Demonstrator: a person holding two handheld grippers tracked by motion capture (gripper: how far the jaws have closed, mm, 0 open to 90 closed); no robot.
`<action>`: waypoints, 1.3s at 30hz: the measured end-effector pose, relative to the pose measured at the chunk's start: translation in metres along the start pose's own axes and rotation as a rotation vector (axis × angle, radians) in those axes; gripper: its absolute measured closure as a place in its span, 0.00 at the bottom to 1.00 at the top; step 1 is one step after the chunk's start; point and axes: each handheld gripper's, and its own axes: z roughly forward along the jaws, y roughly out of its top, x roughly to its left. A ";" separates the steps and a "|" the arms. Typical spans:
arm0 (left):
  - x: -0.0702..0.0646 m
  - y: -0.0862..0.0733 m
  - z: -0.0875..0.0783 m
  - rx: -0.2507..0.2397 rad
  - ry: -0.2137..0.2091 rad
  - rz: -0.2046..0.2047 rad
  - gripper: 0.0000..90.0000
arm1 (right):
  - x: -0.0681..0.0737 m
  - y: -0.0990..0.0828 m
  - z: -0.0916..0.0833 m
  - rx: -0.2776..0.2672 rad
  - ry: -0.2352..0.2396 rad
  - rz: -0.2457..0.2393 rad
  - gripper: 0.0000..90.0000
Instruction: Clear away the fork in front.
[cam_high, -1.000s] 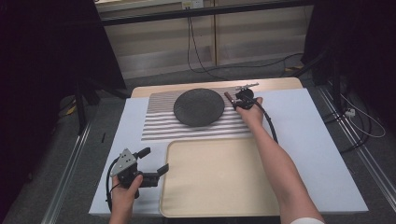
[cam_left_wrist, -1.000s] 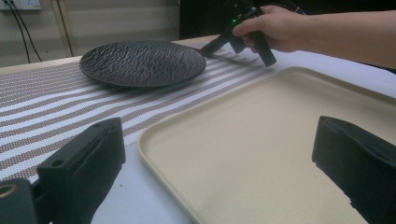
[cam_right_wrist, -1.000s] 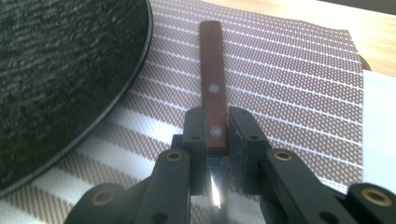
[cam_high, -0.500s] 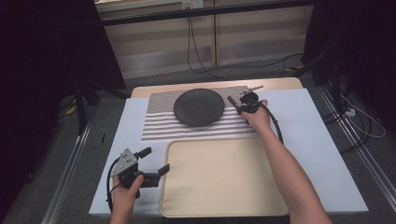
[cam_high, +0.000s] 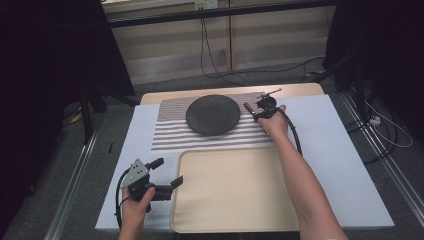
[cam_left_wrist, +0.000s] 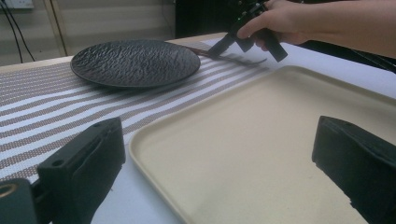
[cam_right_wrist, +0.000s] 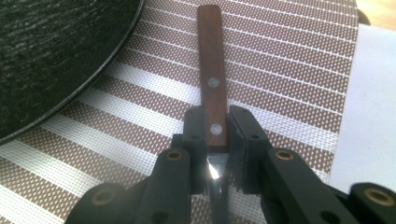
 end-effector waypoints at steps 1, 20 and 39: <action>0.001 0.000 0.000 0.001 -0.004 0.010 0.03 | -0.001 0.000 0.000 0.001 0.009 0.002 0.87; -0.001 0.002 -0.001 -0.007 -0.010 0.006 0.03 | -0.006 -0.004 -0.003 -0.046 0.045 0.048 0.88; -0.007 0.004 -0.005 -0.015 0.000 0.028 0.03 | -0.007 -0.003 -0.069 -0.311 0.109 0.057 0.88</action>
